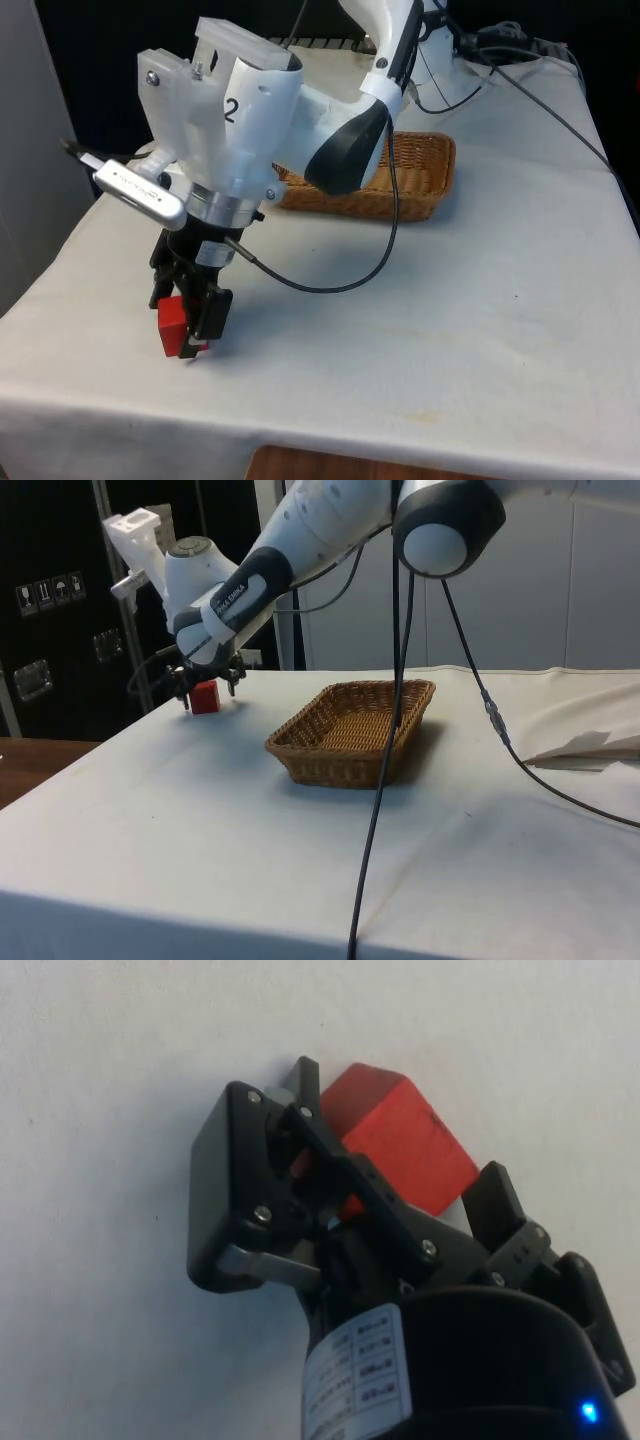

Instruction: Pick up the cube and place it into the basket.

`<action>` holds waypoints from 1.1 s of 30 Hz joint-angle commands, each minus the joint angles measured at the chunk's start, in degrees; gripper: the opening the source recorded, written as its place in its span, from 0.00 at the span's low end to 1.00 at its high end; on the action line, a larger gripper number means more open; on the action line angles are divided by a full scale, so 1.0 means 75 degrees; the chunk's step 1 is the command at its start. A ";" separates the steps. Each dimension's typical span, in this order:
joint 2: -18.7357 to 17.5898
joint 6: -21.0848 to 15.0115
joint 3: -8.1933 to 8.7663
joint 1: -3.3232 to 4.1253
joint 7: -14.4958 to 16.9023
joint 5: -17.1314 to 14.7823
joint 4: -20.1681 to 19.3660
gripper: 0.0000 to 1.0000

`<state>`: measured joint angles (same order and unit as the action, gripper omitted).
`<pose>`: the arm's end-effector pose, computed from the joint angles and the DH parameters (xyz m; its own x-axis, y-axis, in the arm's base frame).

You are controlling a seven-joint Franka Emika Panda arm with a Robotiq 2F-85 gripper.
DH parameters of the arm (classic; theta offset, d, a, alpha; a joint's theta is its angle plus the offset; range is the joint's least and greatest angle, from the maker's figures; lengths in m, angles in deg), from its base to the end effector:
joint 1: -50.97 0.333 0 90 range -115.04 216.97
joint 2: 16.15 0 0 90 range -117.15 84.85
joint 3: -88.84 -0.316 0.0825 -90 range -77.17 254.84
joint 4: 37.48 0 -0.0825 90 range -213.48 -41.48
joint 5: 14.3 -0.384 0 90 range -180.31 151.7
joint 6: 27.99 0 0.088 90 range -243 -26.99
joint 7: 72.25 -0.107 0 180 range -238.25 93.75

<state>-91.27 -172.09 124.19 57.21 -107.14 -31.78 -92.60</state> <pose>0.7863 -0.1833 0.1495 0.6197 -0.6195 0.4818 -0.7326 -0.6768 0.0720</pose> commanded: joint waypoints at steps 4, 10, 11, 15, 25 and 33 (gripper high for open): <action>-0.0069 0.0084 0.0031 -0.0031 -0.0069 0.0008 0.0153 1.00; -0.0069 0.0069 0.0053 -0.0053 -0.0046 -0.0008 0.0153 1.00; -0.0069 0.0069 0.0053 -0.0053 -0.0046 -0.0008 0.0160 1.00; -0.0076 0.0076 0.0069 -0.0061 -0.0053 -0.0008 0.0183 0.97; -0.0084 0.0076 0.0076 -0.0069 -0.0053 -0.0008 0.0206 0.02; -0.0015 0.0099 0.0092 -0.0061 -0.0015 0.0000 0.0176 0.03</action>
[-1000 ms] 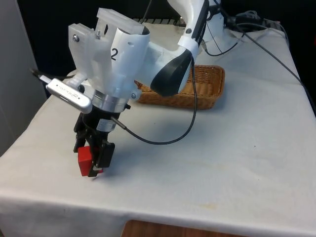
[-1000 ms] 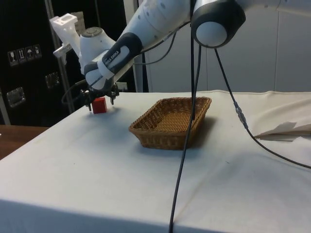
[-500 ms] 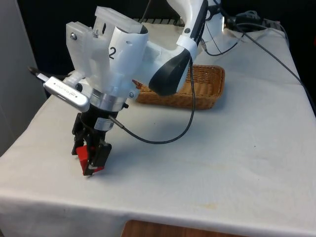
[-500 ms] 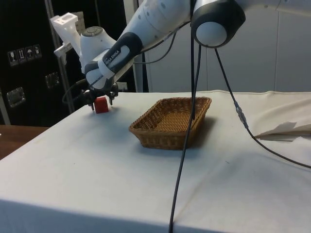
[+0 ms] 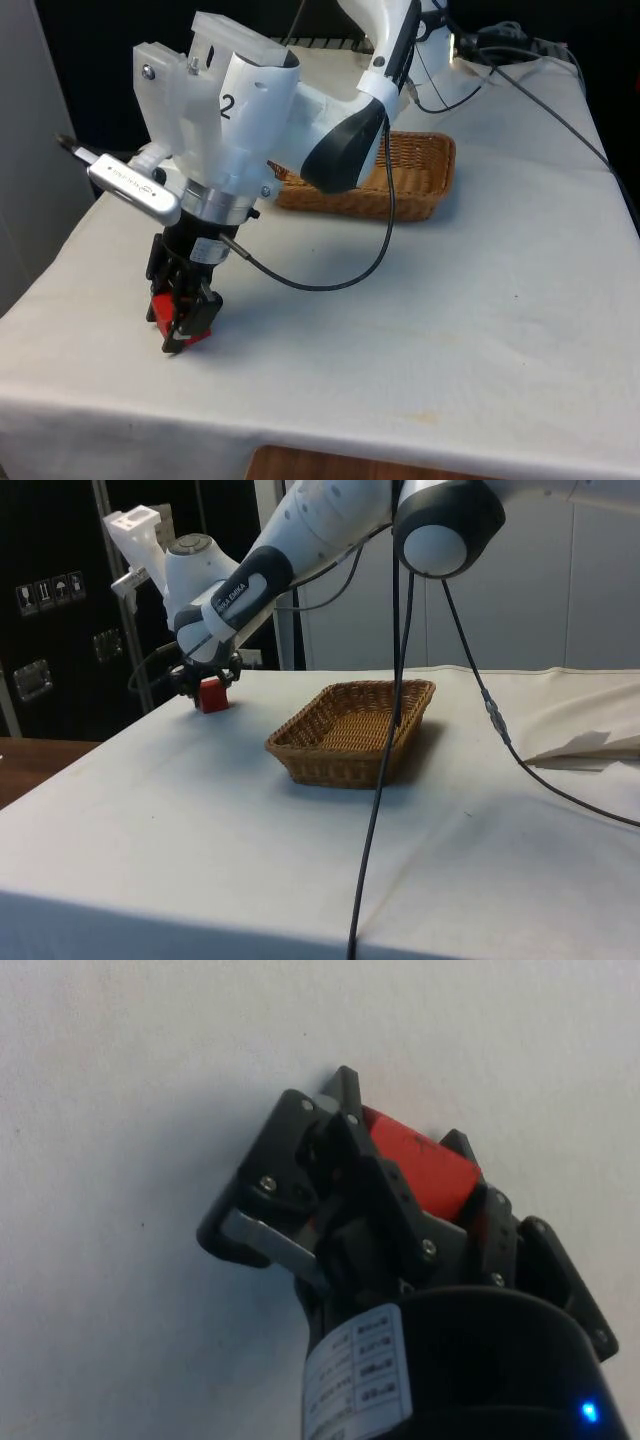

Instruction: Pick up the cube and place it into the basket.

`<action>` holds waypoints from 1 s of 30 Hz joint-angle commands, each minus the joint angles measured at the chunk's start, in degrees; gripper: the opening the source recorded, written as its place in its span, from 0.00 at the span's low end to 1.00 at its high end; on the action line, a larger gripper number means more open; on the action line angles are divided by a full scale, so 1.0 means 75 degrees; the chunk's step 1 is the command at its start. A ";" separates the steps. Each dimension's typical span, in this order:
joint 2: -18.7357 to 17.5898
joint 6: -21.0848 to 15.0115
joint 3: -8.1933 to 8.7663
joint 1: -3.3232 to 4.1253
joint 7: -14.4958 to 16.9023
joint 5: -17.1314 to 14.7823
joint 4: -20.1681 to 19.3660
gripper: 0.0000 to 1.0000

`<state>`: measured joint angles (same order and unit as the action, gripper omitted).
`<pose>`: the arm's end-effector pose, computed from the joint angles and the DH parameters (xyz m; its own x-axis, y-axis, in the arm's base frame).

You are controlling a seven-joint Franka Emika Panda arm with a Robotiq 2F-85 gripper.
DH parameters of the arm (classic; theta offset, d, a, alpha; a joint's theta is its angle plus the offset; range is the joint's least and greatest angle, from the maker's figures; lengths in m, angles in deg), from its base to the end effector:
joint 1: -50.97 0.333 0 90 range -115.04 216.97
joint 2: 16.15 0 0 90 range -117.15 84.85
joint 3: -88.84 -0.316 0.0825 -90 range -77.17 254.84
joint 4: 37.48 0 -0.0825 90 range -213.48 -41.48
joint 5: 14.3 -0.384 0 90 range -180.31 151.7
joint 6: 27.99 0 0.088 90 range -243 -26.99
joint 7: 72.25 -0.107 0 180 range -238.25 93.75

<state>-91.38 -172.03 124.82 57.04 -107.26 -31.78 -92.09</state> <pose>0.7873 -0.1877 0.1542 0.6147 -0.6163 0.4923 -0.7351 -0.6739 0.0743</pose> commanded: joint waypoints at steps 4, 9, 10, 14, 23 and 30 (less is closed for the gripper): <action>0.0099 0.0115 0.0046 -0.0023 0.0061 -0.0008 0.0092 0.03; 0.0336 0.0237 0.0076 0.0008 0.0237 -0.0015 0.0038 0.03; 0.0374 0.0244 0.0076 0.0008 0.0267 -0.0015 0.0015 0.03; 0.0527 0.0306 0.0092 0.0023 0.0374 -0.0008 -0.0038 0.03; 0.0978 0.0497 0.0145 0.0115 0.0733 -0.0008 -0.0222 0.03; 0.1138 0.0604 0.0160 0.0160 0.0917 0.0000 -0.0244 0.03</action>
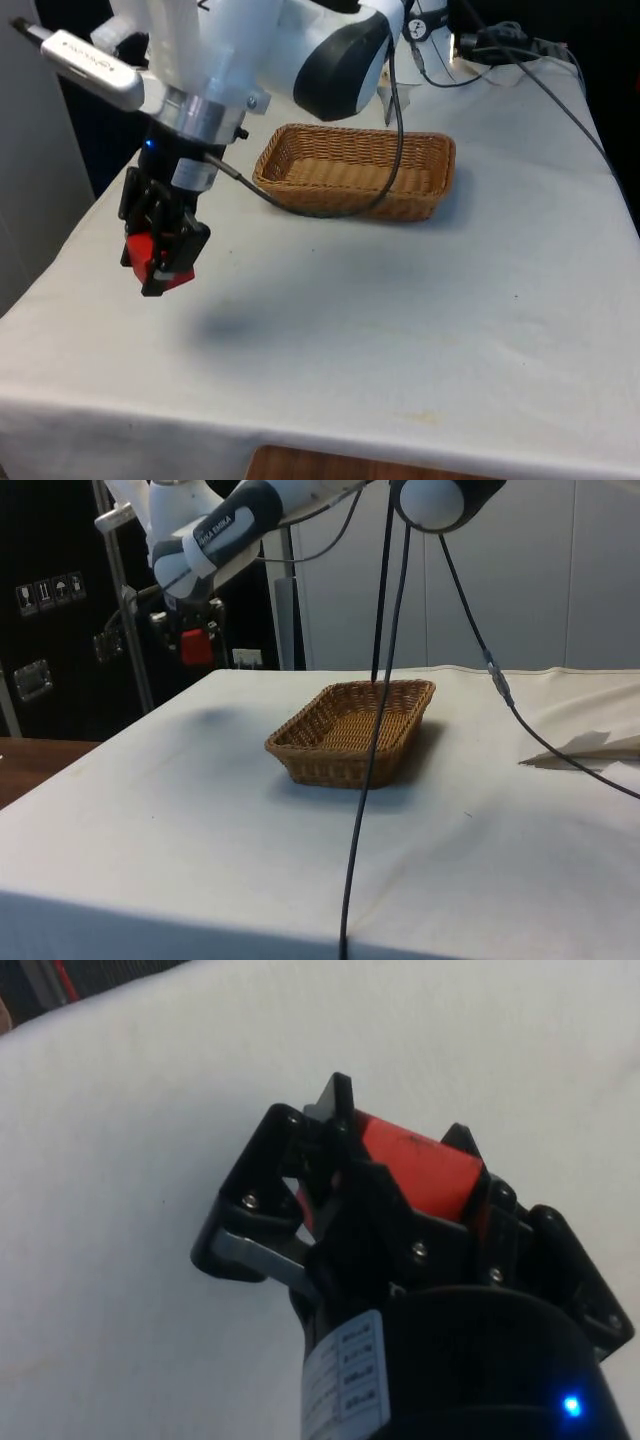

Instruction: Pick up the cube and place it into the basket.

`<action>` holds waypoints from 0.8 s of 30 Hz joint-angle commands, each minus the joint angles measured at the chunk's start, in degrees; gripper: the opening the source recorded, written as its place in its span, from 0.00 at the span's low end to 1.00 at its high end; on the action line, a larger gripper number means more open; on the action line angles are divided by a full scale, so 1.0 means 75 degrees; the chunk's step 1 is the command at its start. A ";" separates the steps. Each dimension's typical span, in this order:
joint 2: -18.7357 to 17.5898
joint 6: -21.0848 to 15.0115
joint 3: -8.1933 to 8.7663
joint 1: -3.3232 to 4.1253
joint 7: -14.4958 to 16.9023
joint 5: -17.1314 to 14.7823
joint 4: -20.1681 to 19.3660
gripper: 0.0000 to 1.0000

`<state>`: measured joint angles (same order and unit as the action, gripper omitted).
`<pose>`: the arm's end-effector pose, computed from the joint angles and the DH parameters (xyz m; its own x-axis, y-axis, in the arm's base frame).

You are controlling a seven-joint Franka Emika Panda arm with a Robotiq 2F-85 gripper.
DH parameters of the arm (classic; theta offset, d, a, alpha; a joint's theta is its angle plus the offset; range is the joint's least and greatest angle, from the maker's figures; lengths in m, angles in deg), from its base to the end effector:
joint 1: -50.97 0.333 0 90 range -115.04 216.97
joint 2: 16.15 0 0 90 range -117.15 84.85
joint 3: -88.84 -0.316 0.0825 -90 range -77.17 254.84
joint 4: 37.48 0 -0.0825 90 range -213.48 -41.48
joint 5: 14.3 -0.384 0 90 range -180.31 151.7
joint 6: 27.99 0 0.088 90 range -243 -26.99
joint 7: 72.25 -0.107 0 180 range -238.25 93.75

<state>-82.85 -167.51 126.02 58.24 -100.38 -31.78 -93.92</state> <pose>0.7963 -0.1864 0.2516 0.6563 -0.5622 0.5033 -0.6836 -0.7253 0.0812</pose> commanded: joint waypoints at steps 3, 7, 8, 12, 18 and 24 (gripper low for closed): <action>0.0214 0.0069 0.0008 0.0069 0.0168 0.0000 -0.0076 0.03; 0.0336 0.0092 0.0031 0.0130 0.0206 0.0008 -0.0122 0.03; 0.0367 0.0084 0.0046 0.0160 0.0199 0.0008 -0.0138 0.03; 0.0405 0.0061 0.0046 0.0206 0.0191 0.0015 -0.0168 0.03; 0.0390 0.0145 0.0031 0.0199 0.0191 0.0015 -0.0145 0.03; 0.0542 0.0000 0.0183 0.0397 0.0138 0.0061 -0.0313 0.03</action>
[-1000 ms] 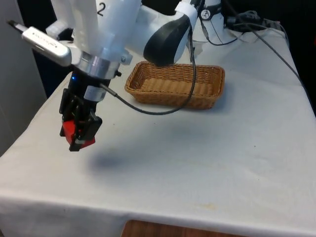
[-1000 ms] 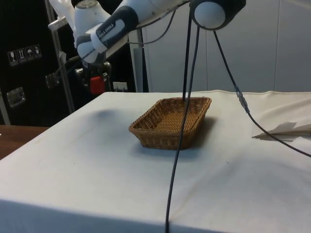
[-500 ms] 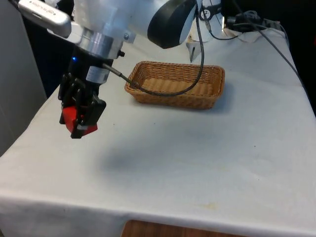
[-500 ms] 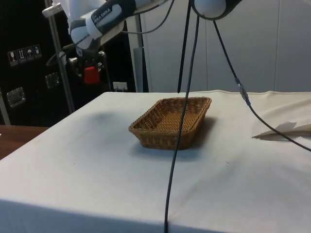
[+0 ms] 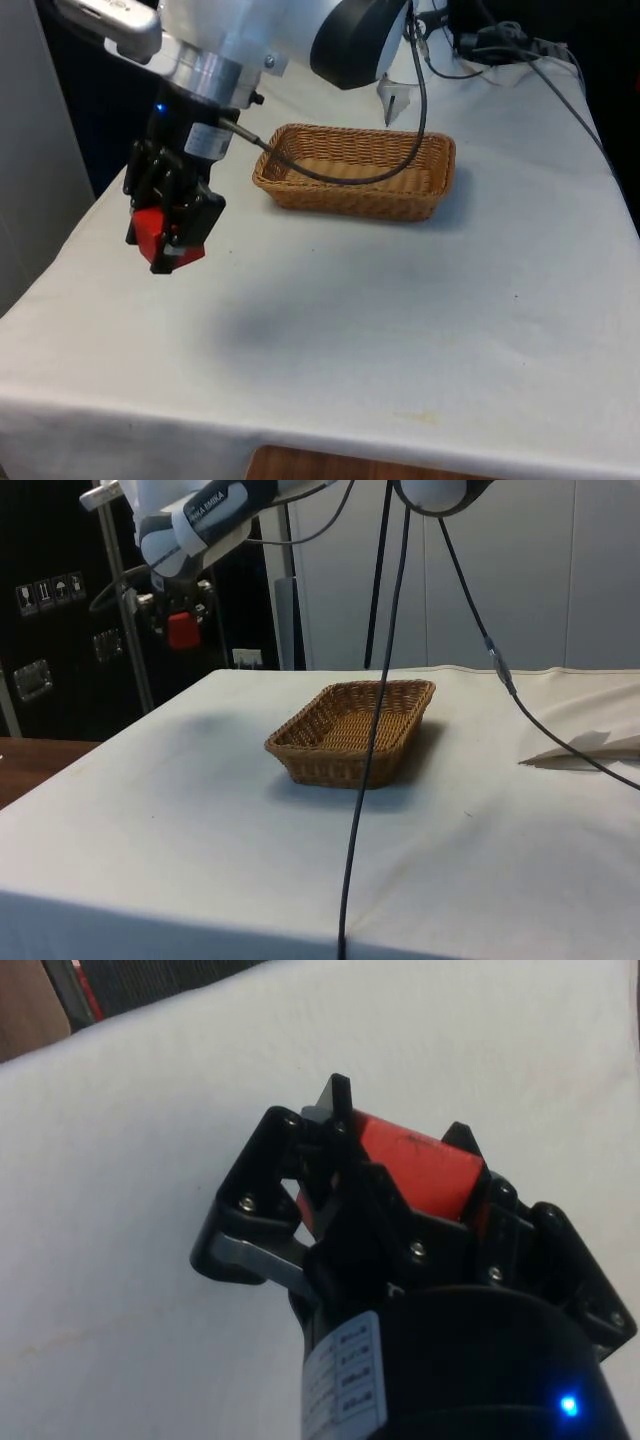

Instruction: Pick up the cube and place it into the basket.

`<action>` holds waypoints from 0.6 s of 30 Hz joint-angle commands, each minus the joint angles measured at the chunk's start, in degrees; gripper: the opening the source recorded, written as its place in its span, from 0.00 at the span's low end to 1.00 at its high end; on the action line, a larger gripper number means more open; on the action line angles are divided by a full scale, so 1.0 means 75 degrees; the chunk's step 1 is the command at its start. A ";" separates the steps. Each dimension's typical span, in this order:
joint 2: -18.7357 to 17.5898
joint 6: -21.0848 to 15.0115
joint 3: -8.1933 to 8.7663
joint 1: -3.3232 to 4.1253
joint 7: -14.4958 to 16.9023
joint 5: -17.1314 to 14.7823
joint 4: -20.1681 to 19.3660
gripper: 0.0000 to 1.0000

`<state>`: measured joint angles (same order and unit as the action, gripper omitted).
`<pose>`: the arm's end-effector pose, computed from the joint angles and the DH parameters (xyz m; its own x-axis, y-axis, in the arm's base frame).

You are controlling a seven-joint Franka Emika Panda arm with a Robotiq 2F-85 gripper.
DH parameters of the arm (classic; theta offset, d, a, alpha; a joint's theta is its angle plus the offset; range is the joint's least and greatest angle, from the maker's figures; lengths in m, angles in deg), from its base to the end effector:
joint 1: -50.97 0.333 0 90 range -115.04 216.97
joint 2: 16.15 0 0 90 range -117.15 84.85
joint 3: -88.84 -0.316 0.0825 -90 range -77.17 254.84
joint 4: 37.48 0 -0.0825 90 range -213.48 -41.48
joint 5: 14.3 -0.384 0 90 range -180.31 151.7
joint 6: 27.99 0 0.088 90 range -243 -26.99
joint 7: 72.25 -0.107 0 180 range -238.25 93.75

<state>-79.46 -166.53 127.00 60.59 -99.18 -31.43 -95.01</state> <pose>0.8009 -0.1649 0.2914 0.6674 -0.5311 0.5220 -0.6569 -0.7500 0.0768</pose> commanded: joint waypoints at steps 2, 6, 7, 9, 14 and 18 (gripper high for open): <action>0.0145 -0.0130 0.0076 0.0130 -0.0061 0.0046 -0.0191 0.03; 0.0222 -0.0115 0.0092 0.0199 -0.0115 0.0092 -0.0206 0.03; 0.0252 -0.0092 0.0099 0.0222 -0.0130 0.0107 -0.0206 0.03; 0.0298 -0.0061 0.0107 0.0267 -0.0145 0.0122 -0.0214 0.03; 0.0367 0.0115 0.0099 0.0351 -0.0122 0.0160 -0.0168 0.03; 0.0435 0.0298 0.0076 0.0405 -0.0084 0.0214 -0.0115 0.03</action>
<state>-76.89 -164.18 127.51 63.17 -100.04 -29.89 -95.01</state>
